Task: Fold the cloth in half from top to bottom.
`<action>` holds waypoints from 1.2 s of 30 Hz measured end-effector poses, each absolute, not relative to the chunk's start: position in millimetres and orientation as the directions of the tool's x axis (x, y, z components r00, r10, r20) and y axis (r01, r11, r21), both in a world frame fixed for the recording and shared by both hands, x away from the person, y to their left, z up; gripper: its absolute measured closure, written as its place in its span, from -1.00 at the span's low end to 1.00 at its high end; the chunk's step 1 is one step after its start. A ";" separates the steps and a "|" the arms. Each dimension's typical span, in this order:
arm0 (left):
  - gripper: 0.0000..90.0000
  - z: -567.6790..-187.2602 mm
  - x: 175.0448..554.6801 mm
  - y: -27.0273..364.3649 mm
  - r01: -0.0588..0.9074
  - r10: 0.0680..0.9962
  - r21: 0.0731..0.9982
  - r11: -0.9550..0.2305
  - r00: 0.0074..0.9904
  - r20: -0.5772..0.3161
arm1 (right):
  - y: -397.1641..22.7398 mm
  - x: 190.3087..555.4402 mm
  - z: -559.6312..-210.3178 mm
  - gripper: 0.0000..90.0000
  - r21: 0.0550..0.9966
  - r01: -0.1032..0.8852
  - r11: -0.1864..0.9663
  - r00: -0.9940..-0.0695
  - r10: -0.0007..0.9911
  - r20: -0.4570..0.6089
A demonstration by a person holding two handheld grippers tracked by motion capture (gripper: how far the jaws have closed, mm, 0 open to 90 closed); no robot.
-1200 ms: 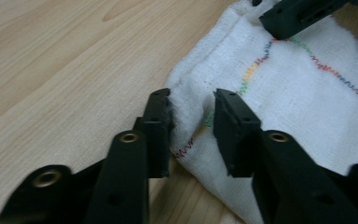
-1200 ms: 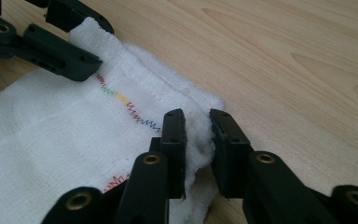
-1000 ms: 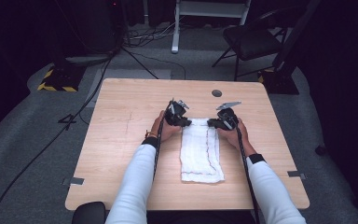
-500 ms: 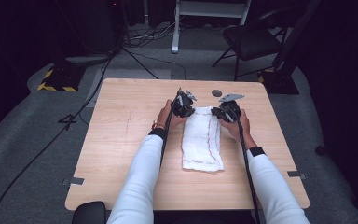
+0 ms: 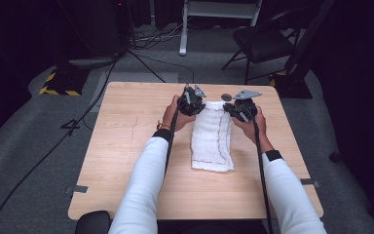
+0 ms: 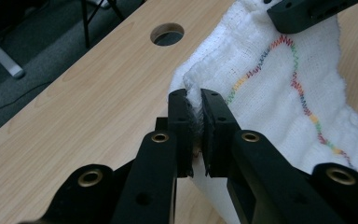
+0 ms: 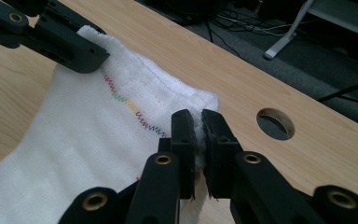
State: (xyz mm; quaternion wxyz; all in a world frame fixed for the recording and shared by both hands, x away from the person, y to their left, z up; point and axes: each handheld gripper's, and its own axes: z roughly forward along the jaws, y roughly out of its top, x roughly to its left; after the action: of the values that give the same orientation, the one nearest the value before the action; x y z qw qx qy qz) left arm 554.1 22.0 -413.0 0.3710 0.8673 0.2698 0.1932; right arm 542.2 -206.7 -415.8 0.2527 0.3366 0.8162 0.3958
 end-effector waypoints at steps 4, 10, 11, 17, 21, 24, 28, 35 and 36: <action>0.86 -415.4 544.1 28.8 0.313 0.591 0.758 -0.572 0.798 0.116 | -207.3 532.8 -415.9 0.87 0.818 0.333 0.470 -0.666 0.731 -0.149; 0.85 -418.3 525.6 35.1 0.272 0.529 0.763 -0.586 0.842 0.106 | -214.1 515.7 -420.2 0.87 0.821 0.304 0.484 -0.717 0.684 -0.137; 0.85 -418.7 522.1 35.9 0.265 0.518 0.766 -0.586 0.849 0.103 | -215.5 512.5 -420.8 0.87 0.820 0.298 0.489 -0.723 0.676 -0.140; 0.84 -426.3 505.5 38.9 0.248 0.469 0.749 -0.615 0.878 0.095 | -221.8 494.4 -426.2 0.87 0.821 0.282 0.496 -0.770 0.628 -0.114; 0.83 -434.3 493.9 41.6 0.237 0.426 0.734 -0.637 0.901 0.079 | -222.8 481.8 -433.7 0.87 0.809 0.279 0.518 -0.802 0.589 -0.101; 0.83 -439.5 483.5 42.7 0.229 0.395 0.724 -0.650 0.916 0.065 | -224.7 473.0 -439.6 0.87 0.804 0.281 0.524 -0.820 0.566 -0.083; 0.82 -444.7 470.2 44.3 0.216 0.362 0.713 -0.667 0.931 0.056 | -228.0 461.4 -444.3 0.87 0.803 0.277 0.529 -0.839 0.541 -0.067; 0.79 -450.0 452.0 50.9 0.211 0.328 0.716 -0.665 0.944 0.026 | -230.5 437.8 -449.2 0.86 0.796 0.262 0.546 -0.868 0.494 -0.053; 0.79 -451.3 449.2 50.9 0.204 0.316 0.713 -0.670 0.948 0.025 | -230.8 434.5 -450.1 0.86 0.792 0.258 0.554 -0.873 0.485 -0.055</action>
State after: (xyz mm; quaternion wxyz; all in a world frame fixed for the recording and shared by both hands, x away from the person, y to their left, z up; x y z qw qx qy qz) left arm 449.2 50.9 -451.3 0.3800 0.9109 0.1428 0.0734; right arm 434.5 -230.8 -450.1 0.1347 0.2131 0.8710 0.4216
